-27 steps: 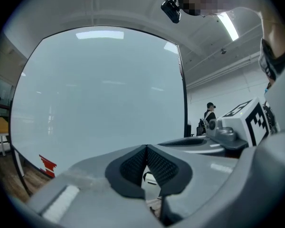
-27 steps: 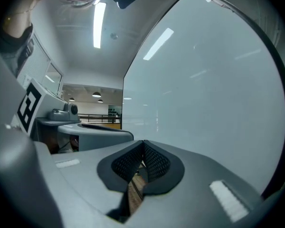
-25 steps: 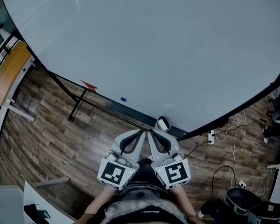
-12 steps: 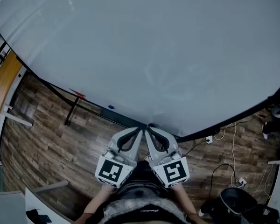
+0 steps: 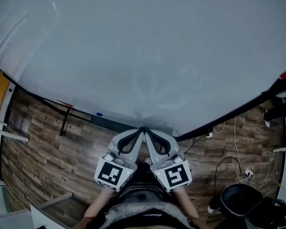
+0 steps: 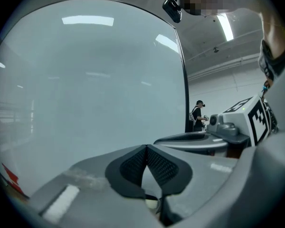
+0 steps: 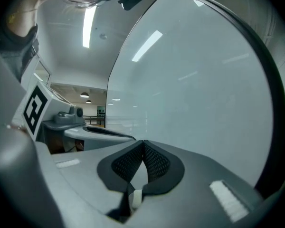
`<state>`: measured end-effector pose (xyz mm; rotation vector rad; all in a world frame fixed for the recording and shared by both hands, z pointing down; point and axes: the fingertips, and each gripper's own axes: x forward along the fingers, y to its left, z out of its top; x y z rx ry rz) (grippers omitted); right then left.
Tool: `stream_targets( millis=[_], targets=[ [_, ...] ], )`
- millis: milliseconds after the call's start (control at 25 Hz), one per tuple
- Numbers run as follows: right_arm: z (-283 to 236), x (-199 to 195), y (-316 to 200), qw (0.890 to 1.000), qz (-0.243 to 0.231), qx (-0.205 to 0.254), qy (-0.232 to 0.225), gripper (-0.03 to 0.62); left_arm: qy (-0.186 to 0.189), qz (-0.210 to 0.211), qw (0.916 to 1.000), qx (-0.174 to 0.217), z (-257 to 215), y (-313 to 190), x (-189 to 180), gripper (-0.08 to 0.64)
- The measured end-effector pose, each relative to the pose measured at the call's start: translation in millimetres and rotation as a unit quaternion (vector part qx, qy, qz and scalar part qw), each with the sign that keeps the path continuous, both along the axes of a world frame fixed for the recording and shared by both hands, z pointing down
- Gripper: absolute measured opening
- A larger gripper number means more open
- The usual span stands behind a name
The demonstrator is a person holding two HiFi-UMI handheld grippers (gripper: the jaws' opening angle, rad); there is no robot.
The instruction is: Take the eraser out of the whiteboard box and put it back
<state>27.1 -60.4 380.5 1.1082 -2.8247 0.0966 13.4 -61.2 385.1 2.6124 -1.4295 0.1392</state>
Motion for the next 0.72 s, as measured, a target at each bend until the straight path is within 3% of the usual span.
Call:
stream_targets(
  millis=[320,720],
  targets=[
    [0.6,8.8,-9.2,0.998,0.069,-0.004,0.001,0.002,-0.019,0.074,0.9970,0.010,0.3,-7.3,2.9,0.002],
    [-1.8,-2.8,-18.3,0.993,0.119,-0.015,0.010,0.002,-0.004,0.124,0.9922,-0.013,-2.8,-21.1,-8.0,0.002]
  ],
)
